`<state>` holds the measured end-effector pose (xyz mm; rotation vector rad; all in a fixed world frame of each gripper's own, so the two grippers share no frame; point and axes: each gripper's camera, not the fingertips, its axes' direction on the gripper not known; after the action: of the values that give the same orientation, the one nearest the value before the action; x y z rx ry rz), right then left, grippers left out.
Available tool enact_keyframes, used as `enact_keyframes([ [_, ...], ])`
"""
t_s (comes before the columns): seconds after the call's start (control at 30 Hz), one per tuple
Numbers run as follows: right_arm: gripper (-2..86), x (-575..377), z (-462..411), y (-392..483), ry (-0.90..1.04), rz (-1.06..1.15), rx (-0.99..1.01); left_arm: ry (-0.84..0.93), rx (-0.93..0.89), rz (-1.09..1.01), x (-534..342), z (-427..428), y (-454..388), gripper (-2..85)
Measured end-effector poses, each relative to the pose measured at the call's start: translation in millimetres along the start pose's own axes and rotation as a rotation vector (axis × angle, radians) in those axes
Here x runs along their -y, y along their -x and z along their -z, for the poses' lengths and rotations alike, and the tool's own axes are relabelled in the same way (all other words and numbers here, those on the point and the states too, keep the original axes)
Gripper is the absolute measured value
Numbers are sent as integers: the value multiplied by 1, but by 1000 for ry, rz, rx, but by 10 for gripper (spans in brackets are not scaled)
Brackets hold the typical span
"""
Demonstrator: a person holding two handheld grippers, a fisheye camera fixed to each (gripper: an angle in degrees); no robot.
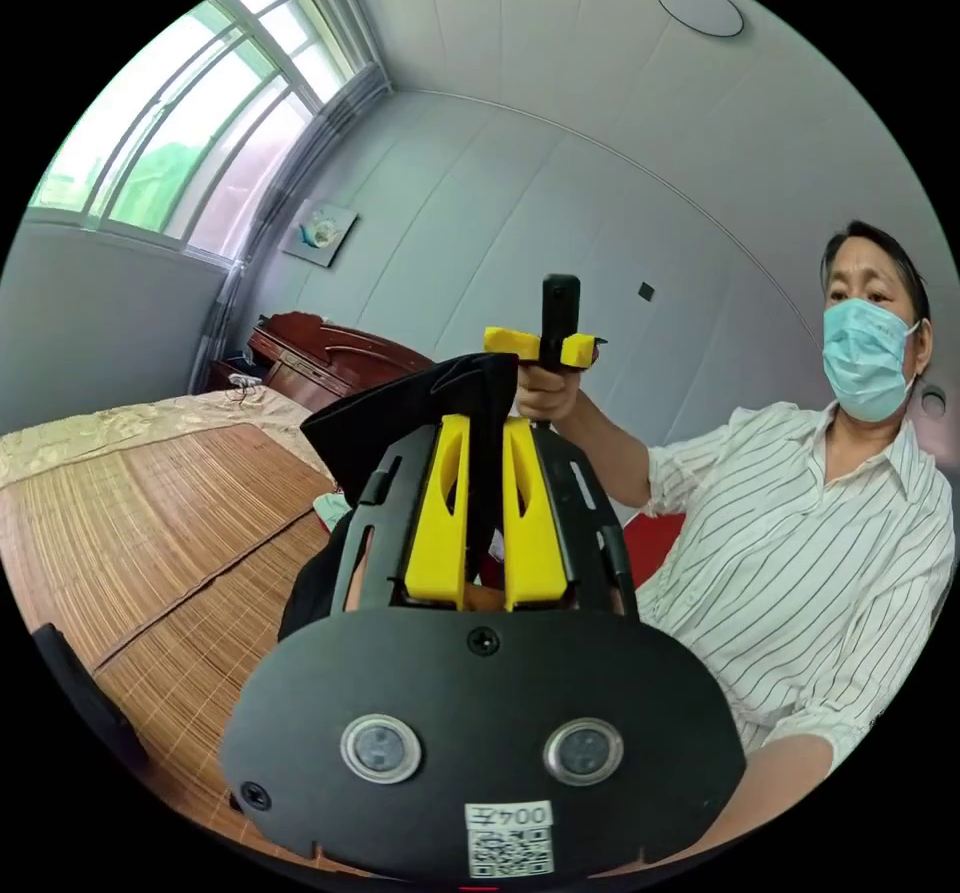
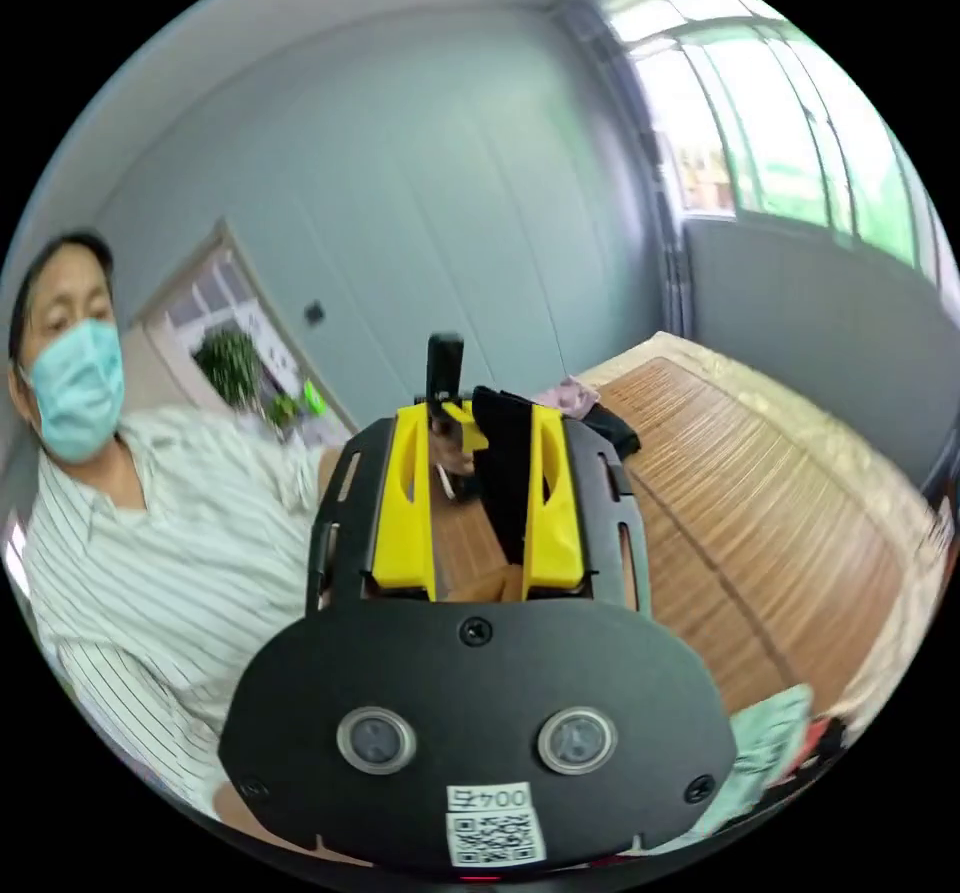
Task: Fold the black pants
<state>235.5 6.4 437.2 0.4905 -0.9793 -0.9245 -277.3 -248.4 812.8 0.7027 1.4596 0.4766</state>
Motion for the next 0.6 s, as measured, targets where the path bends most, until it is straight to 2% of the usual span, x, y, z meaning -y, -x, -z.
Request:
enact_keyframes([
  [0.1,162,43,-20,31,174,192,-71,74,-74,-50,15,-24,-18,41],
  [0.2,164,79,-44,53,317,311,-20,162,-138,-95,26,-51,-35,40],
  [0.4,153,119,-118,71,641,379,83,290,-222,-156,32,-101,-65,42],
  [0.5,107,126,-144,77,722,400,154,297,-250,-164,30,-114,-73,45],
  [0.6,71,138,-152,81,695,419,220,274,-241,-148,27,-120,-77,49],
])
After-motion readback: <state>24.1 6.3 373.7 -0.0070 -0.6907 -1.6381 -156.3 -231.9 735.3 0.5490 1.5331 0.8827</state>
